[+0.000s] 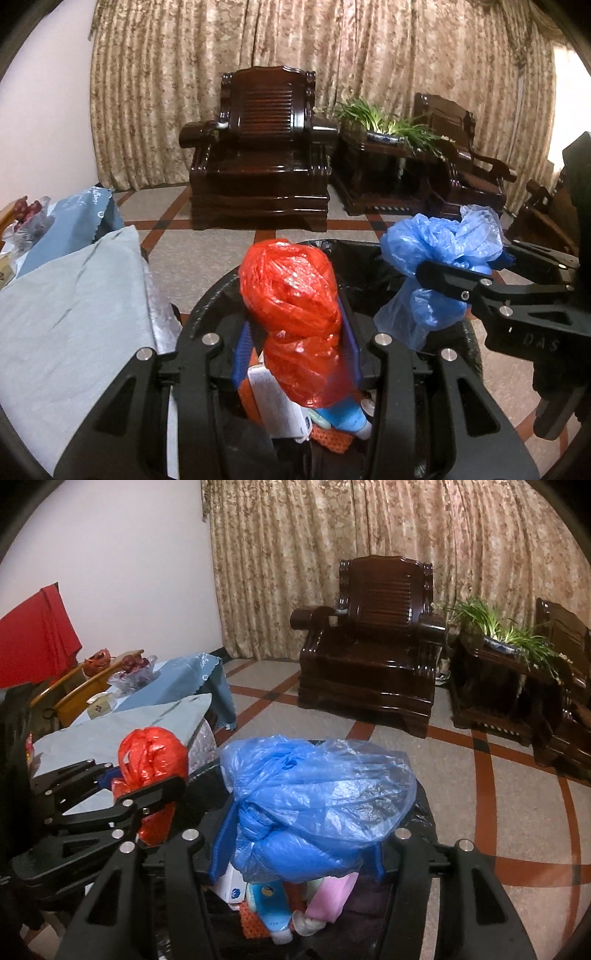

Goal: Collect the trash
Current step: 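Open both grippers to drop the bags into the bin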

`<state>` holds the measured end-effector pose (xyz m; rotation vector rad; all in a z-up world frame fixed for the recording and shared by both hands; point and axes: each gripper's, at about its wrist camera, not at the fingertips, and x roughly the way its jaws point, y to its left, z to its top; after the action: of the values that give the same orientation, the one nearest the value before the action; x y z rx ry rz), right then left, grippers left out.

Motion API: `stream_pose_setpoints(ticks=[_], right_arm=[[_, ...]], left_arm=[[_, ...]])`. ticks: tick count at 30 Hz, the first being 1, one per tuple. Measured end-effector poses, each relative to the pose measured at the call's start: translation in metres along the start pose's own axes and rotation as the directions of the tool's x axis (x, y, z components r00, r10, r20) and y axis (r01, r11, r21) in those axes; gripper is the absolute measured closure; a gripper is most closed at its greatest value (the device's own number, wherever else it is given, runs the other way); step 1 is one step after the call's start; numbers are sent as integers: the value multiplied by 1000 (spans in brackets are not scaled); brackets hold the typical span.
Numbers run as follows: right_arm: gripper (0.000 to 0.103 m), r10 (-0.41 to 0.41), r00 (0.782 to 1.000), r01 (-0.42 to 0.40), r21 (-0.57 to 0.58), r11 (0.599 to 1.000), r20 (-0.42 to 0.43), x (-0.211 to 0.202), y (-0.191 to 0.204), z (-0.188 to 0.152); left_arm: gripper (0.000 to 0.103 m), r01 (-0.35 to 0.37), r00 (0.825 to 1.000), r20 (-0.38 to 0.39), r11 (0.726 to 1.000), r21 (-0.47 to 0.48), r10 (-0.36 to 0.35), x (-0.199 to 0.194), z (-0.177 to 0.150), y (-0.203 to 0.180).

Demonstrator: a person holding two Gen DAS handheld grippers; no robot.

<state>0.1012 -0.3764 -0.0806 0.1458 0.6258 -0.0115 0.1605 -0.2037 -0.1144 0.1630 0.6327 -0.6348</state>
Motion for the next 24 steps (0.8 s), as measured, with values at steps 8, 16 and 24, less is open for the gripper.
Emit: stream_pose_setpoints(ticks=[8,16,24], right_arm=[[29,-26,999,26,-10,1000,-22,31,-18,-3],[11,-59,998,59,7,998,-2,18,-29,-4],[6,-35,999,35,-1,999,38,-20,-13,-3]], left_arm=[[35,30,999,-22,999,-22,-30,31,9,11],[25,-13,1000,-10,999,-31,13,18,7,30],[13,-73,997,19,996,-57,74,-30,5,50]])
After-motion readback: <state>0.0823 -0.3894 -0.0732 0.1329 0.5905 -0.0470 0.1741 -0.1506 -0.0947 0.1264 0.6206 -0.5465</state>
